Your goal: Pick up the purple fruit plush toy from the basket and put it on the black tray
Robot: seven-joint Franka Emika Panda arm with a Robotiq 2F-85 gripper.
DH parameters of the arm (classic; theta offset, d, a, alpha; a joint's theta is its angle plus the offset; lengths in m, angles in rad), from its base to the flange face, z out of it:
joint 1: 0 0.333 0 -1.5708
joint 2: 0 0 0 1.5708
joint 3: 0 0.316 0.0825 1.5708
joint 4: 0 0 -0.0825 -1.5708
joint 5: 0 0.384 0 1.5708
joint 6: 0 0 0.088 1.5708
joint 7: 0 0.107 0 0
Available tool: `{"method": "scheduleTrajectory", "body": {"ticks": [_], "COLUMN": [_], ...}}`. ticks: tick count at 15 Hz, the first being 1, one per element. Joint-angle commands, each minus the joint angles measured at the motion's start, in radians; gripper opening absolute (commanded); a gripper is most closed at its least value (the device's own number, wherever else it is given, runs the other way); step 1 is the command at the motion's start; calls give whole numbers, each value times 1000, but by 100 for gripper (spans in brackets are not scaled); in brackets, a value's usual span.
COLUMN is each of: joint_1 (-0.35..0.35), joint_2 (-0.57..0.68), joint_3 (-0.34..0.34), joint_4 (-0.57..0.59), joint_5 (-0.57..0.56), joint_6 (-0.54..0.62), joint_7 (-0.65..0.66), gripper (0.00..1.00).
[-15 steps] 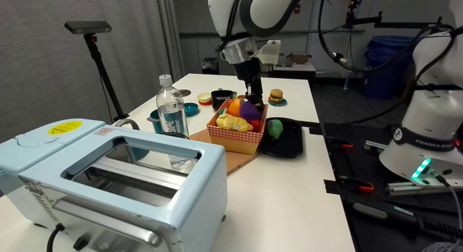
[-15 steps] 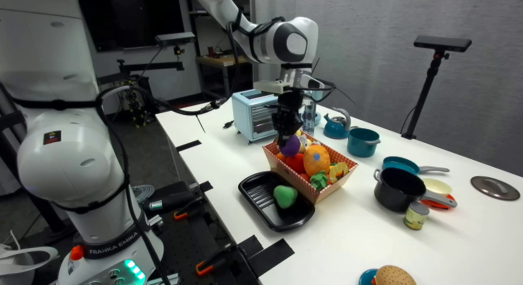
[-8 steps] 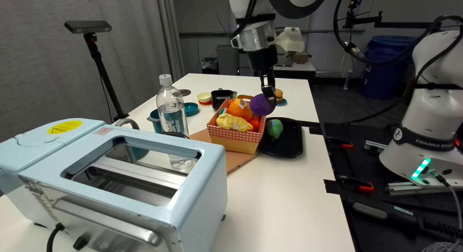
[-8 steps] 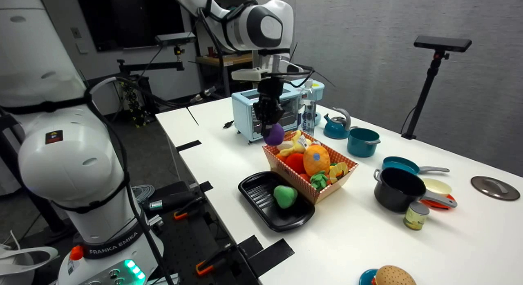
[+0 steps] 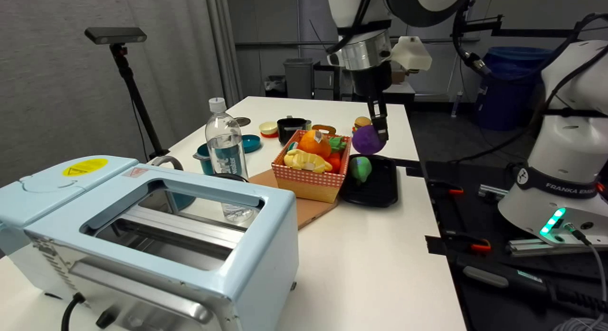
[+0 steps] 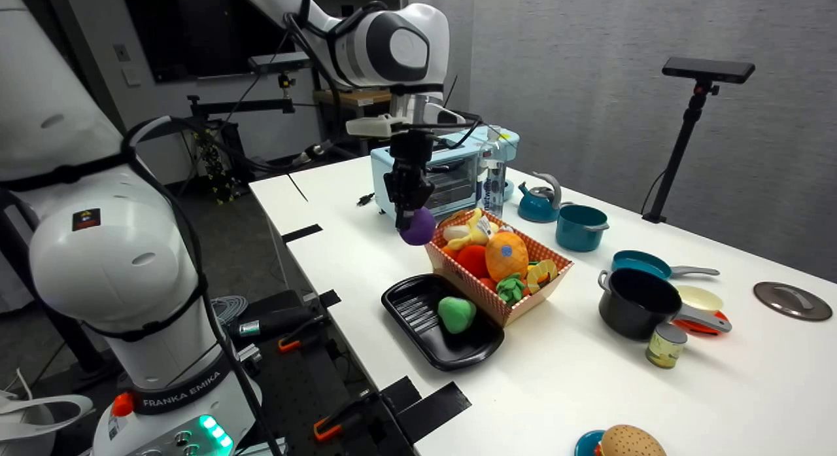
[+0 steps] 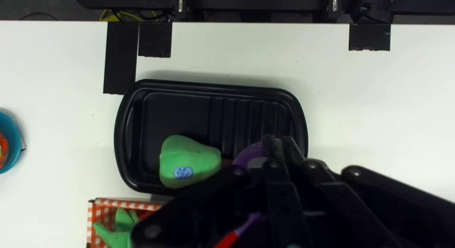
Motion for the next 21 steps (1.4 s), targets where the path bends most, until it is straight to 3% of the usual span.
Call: {"method": "scheduleTrajectory", "body": {"ticks": [1, 8, 9, 10, 19, 21], "joint_1": [-6, -6, -6, -6, -7, -8], "joint_2": [-72, -83, -78, -77, -65, -69], "joint_3": [-5, -5, -5, -6, -8, -10], "joint_4": [-59, -76, -76, -77, -72, -72], "joint_5": [17, 29, 31, 35, 37, 36], "joint_6": [-10, -16, -20, -22, -42, -50], "joint_7": [-3, 0, -4, -6, -14, -17], "gripper": [2, 2, 31, 32, 98, 100]}}
